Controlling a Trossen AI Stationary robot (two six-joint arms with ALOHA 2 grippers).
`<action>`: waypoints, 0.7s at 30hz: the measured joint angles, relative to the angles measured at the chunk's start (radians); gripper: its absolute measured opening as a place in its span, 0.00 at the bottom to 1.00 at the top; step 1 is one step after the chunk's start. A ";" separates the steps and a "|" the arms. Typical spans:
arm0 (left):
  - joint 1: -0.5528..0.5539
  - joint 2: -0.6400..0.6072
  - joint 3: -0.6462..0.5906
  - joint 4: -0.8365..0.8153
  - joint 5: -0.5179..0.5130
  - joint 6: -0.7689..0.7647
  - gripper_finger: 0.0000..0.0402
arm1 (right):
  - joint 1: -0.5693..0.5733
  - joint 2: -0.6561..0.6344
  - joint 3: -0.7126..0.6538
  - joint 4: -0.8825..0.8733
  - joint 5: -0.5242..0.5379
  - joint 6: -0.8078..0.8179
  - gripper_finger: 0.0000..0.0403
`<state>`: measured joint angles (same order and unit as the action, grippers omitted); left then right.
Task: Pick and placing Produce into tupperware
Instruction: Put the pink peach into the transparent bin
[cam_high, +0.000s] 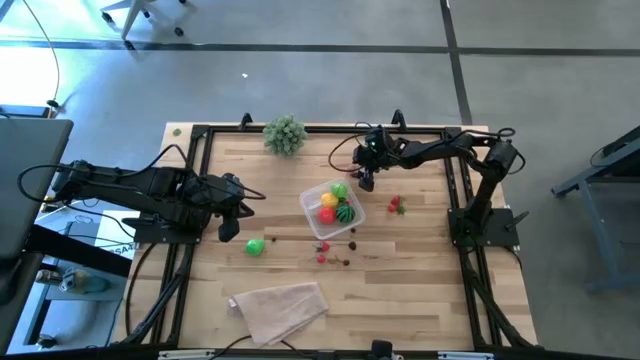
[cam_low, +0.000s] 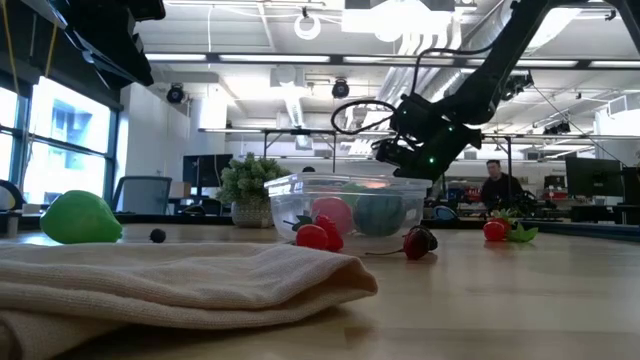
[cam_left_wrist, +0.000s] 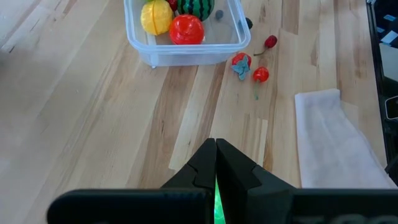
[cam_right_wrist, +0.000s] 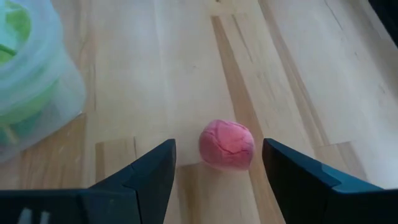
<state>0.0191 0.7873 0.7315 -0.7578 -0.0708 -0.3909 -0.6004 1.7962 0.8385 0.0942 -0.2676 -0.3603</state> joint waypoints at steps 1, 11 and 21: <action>0.000 0.000 0.000 0.000 0.000 0.000 0.00 | 0.002 0.000 0.000 -0.001 0.006 0.000 0.57; 0.000 0.000 0.000 0.000 0.000 0.000 0.00 | 0.006 0.000 0.000 0.003 0.022 -0.006 0.48; 0.000 0.000 0.000 0.000 0.000 0.000 0.00 | 0.006 0.000 0.000 0.007 0.022 0.023 0.42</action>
<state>0.0193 0.7872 0.7315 -0.7578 -0.0708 -0.3909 -0.5945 1.7962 0.8383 0.1014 -0.2455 -0.3378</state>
